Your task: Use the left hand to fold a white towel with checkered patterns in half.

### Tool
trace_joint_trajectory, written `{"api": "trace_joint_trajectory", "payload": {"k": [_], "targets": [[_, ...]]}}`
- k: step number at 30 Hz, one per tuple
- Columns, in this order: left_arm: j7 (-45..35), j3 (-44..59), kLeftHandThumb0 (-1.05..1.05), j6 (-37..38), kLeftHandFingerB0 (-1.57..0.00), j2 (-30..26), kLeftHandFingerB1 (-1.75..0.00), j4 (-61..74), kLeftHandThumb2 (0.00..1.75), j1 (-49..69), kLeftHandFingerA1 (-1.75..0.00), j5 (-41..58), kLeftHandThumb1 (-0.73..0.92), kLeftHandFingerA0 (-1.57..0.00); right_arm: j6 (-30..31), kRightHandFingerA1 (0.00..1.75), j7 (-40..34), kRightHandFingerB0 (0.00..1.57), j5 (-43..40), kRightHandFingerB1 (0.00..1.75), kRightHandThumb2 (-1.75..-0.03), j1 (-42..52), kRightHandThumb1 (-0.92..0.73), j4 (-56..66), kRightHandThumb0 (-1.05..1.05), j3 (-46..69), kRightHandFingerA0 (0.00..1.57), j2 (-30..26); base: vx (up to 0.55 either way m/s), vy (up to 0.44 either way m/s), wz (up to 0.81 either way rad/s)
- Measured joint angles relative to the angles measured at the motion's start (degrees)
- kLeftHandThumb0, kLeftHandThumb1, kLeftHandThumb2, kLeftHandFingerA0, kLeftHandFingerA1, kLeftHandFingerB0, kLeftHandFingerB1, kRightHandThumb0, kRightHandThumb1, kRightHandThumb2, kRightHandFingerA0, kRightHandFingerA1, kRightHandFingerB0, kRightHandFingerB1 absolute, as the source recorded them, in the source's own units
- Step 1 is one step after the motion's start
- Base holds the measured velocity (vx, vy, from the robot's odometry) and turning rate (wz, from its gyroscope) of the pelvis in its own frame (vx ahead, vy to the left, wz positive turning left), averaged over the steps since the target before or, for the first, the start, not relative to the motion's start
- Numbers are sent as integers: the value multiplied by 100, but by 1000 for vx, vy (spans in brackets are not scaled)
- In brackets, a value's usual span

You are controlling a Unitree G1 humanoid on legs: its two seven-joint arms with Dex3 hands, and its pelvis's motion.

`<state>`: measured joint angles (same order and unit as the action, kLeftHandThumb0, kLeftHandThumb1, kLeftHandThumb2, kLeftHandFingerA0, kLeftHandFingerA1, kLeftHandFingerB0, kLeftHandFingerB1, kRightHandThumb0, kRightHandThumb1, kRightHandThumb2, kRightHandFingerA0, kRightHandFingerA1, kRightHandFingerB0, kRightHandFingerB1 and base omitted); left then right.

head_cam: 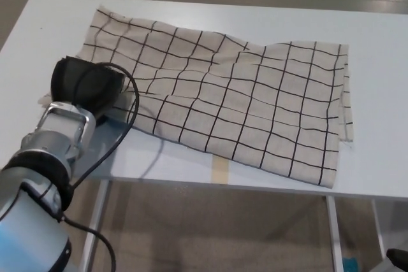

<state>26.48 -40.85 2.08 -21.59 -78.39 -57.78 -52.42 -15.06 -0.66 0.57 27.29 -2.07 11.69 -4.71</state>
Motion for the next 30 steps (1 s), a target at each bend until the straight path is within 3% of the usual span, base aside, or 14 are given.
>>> {"api": "trace_joint_trajectory", "payload": {"k": [2,6,7,10,11,12,13,16,17,19,30], "targets": [[-205,74,-23,-20,-86,5,-49,1,52,-49,-168,55,54,-62,-3,67,2,78,-3,52,-61,-1,-69,-9,-28,3,74,0,0,0,0],[-306,137,-34,-8,-84,2,-49,17,53,-48,-161,106,51,-72,-1,71,2,78,-4,53,-60,-4,-67,-7,-28,6,82,0,0,0,0],[-315,143,-24,-7,-101,2,-71,19,51,-48,-170,112,55,-66,-1,73,2,78,-3,53,-60,-4,-68,-6,-28,7,84,0,0,0,0],[-374,204,-24,15,-101,-1,-71,44,51,-48,-170,159,55,-66,54,73,-1,78,-3,53,-60,6,-68,53,-28,16,84,7,0,0,0],[-381,215,-23,18,-84,-1,-124,50,72,-48,-142,173,43,-107,76,74,-1,78,-4,53,-61,6,-68,62,-29,18,84,15,0,0,0],[-384,218,-23,20,-84,-1,-124,53,72,-48,-142,178,43,-107,87,74,-1,78,-4,53,-61,6,-68,66,-29,18,84,18,0,0,0],[-388,221,-22,22,-60,-1,-158,57,54,-49,-173,183,61,-77,98,75,-1,78,-5,53,-60,6,-68,70,-29,18,84,23,0,0,0],[-415,231,-22,72,-60,6,-158,82,54,-66,-173,198,61,-77,147,75,-1,78,-17,53,-60,14,-68,98,-29,21,84,66,0,0,0],[-424,230,-15,82,-51,12,-171,82,53,-65,-175,199,64,-67,150,75,-1,78,-19,52,-60,14,-68,98,-29,21,84,73,0,0,0],[-453,242,-14,120,-49,18,-175,86,55,-65,-175,204,65,-71,154,75,-1,78,-21,53,-61,15,-68,98,-28,24,85,80,0,0,0],[144,853,-18,712,-58,-305,-170,318,57,-246,-175,444,67,-78,205,76,52,78,-137,52,-60,-85,-69,94,-28,95,85,77,0,0,0]]}}
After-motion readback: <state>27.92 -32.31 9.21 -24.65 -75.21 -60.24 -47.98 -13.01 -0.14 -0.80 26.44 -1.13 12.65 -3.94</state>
